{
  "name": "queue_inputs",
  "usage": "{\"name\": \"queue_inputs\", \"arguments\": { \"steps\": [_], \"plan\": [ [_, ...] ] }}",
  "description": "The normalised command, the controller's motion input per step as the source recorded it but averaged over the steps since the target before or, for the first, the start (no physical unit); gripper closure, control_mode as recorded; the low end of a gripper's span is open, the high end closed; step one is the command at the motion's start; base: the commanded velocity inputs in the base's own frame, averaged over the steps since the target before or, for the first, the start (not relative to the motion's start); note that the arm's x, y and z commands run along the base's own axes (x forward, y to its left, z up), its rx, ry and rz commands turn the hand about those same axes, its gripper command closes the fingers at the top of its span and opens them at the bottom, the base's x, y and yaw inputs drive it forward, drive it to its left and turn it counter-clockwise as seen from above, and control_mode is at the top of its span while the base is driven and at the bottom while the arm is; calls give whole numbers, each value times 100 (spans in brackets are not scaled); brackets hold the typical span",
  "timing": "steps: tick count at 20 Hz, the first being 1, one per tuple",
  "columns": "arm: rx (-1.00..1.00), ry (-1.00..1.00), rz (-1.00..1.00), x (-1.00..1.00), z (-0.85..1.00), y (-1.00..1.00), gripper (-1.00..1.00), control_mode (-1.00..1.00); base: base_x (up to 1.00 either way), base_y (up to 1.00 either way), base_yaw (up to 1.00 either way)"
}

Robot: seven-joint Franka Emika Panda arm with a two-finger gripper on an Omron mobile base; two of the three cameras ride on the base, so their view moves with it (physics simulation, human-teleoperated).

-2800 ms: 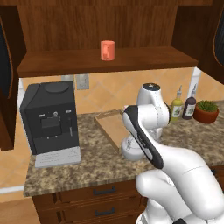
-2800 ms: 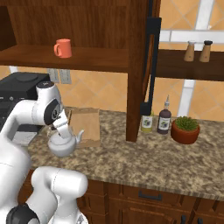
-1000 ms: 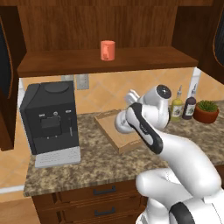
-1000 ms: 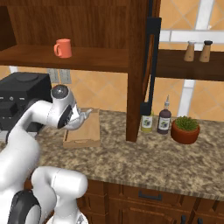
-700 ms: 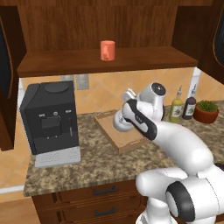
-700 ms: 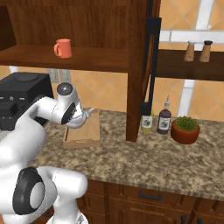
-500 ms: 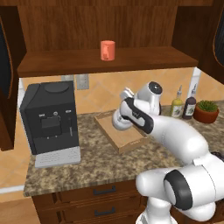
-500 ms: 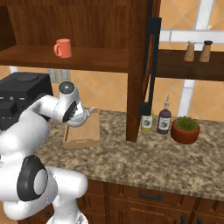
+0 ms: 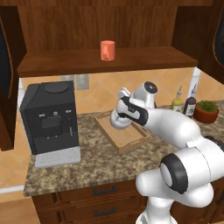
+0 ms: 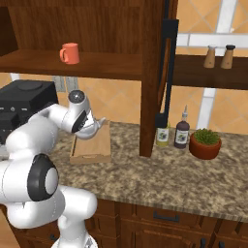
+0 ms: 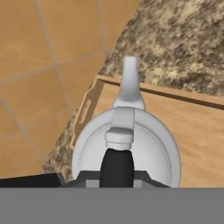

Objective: Pick the kettle from the counter and place it on the tray. Then pick the mug from the cabinet and place it on the tray. Then close the cabinet doors.

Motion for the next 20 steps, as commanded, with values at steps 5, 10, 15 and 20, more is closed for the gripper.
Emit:
{"name": "queue_inputs", "arguments": {
  "steps": [5, 10, 15, 20],
  "plan": [
    [0, 0, 0, 17, -16, 2, 100, -100, 0, 0, 0],
    [0, 0, 0, 24, -23, 3, 100, -100, 0, 0, 0],
    [0, 0, 0, 22, -24, 3, 100, -100, 0, 0, 0],
    [0, 0, 0, 24, -10, 4, 100, -100, 0, 0, 0]
  ]
}}
